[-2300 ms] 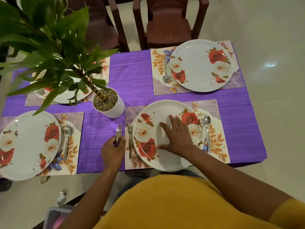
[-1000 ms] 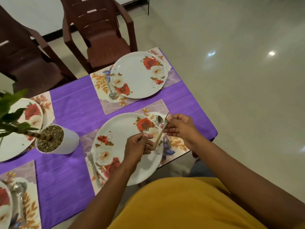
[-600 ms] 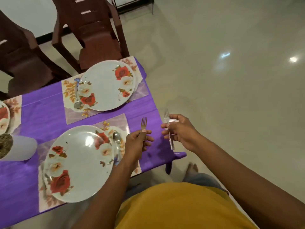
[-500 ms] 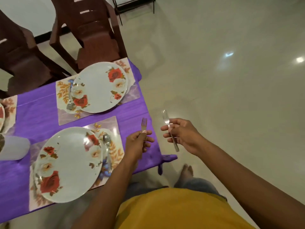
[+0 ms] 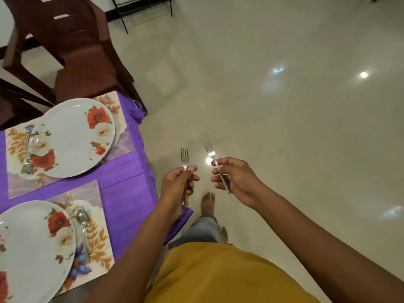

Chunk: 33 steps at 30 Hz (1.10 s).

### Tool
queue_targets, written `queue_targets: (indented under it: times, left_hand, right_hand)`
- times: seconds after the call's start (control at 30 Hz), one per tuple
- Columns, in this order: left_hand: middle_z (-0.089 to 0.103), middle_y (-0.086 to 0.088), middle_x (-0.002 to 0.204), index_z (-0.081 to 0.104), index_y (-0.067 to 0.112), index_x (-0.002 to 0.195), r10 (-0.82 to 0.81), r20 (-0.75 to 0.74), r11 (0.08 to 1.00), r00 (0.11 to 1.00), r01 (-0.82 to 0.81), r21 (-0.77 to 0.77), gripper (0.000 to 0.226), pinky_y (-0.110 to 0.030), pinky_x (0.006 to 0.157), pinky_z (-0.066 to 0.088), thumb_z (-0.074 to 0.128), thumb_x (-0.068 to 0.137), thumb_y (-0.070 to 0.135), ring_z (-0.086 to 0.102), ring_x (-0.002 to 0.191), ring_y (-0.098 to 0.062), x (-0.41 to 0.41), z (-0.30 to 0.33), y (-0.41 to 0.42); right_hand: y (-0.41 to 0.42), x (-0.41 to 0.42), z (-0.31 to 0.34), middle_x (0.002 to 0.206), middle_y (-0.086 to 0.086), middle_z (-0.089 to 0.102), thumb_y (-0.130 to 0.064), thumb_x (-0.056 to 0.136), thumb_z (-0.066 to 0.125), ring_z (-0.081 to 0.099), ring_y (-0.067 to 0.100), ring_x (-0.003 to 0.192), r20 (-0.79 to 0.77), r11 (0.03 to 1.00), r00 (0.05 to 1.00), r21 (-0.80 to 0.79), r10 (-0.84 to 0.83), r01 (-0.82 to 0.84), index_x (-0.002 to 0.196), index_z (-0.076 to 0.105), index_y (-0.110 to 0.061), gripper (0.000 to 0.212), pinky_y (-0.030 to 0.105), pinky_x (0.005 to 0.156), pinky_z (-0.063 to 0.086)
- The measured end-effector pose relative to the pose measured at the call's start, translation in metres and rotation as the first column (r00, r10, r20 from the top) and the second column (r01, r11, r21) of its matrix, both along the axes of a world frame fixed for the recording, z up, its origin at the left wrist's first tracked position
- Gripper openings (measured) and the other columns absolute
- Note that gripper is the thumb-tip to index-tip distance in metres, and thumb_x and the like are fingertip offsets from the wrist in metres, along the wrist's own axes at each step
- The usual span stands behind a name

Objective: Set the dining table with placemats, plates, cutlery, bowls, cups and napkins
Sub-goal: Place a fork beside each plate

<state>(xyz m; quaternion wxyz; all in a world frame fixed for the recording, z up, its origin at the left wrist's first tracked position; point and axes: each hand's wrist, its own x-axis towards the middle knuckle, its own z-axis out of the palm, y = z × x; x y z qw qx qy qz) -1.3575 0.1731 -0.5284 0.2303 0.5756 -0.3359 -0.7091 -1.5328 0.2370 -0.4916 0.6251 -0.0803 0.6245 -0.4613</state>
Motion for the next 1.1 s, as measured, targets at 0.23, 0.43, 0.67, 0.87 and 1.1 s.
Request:
queue_targets:
  times: [0.23, 0.43, 0.67, 0.87, 1.1]
  left_hand:
    - [0.071, -0.007, 0.081, 0.075, 0.007, 0.106, 0.065, -0.067, 0.998, 0.996, -0.064, 0.007, 0.014, -0.021, 0.053, 0.04, 0.068, 0.099, 0.017, 0.051, 0.063, -0.011, -0.045, -0.008, -0.075]
    - [0.07, -0.006, 0.082, 0.076, 0.005, 0.109, 0.119, -0.099, 0.993, 0.988, -0.118, 0.008, 0.019, -0.022, 0.054, 0.038, 0.069, 0.099, 0.019, 0.051, 0.064, -0.01, -0.063, 0.001, -0.154]
    - [0.07, -0.01, 0.084, 0.077, 0.004, 0.107, 0.182, -0.126, 0.981, 0.975, -0.189, -0.051, 0.019, -0.022, 0.054, 0.037, 0.072, 0.097, 0.02, 0.053, 0.064, -0.01, -0.078, 0.013, -0.239]
    - [0.072, -0.009, 0.086, 0.077, 0.006, 0.103, 0.342, -0.083, 0.931, 0.936, -0.349, -0.106, 0.019, -0.022, 0.055, 0.04, 0.074, 0.096, 0.023, 0.054, 0.066, -0.01, -0.088, 0.01, -0.309]
    - [0.069, -0.008, 0.083, 0.077, 0.005, 0.093, 0.626, -0.034, 0.772, 0.779, -0.626, -0.113, 0.017, -0.024, 0.055, 0.036, 0.077, 0.093, 0.022, 0.049, 0.065, -0.011, -0.109, 0.012, -0.382]
  right_hand:
    - [-0.091, -0.043, -0.003, 0.093, 0.011, 0.072, -0.003, 0.095, 0.066, 0.071, 0.024, 0.084, -0.144, 0.993, 0.983, 0.037, 0.112, -0.108, 0.105, 0.077, -0.013, 0.018, 0.044, 0.085, 0.062]
    - [-0.193, -0.064, 0.003, 0.09, 0.004, 0.076, -0.005, 0.09, 0.074, 0.071, 0.017, 0.079, -0.2, 0.965, 0.944, 0.044, 0.261, -0.258, 0.103, 0.078, -0.017, 0.018, 0.031, 0.073, 0.059]
    - [-0.303, -0.069, 0.008, 0.091, 0.005, 0.077, -0.004, 0.092, 0.072, 0.074, 0.015, 0.075, -0.207, 0.913, 0.895, -0.022, 0.395, -0.408, 0.106, 0.078, -0.013, 0.017, 0.027, 0.064, 0.057]
    - [-0.4, -0.08, 0.007, 0.096, 0.011, 0.078, -0.003, 0.088, 0.076, 0.077, 0.028, 0.089, -0.197, 0.823, 0.813, -0.047, 0.548, -0.566, 0.107, 0.076, -0.011, 0.02, 0.033, 0.071, 0.063]
    - [-0.514, -0.089, 0.009, 0.085, 0.007, 0.078, 0.001, 0.084, 0.079, 0.072, 0.016, 0.073, -0.22, 0.607, 0.602, -0.05, 0.768, -0.793, 0.1, 0.075, -0.007, 0.018, 0.032, 0.067, 0.061]
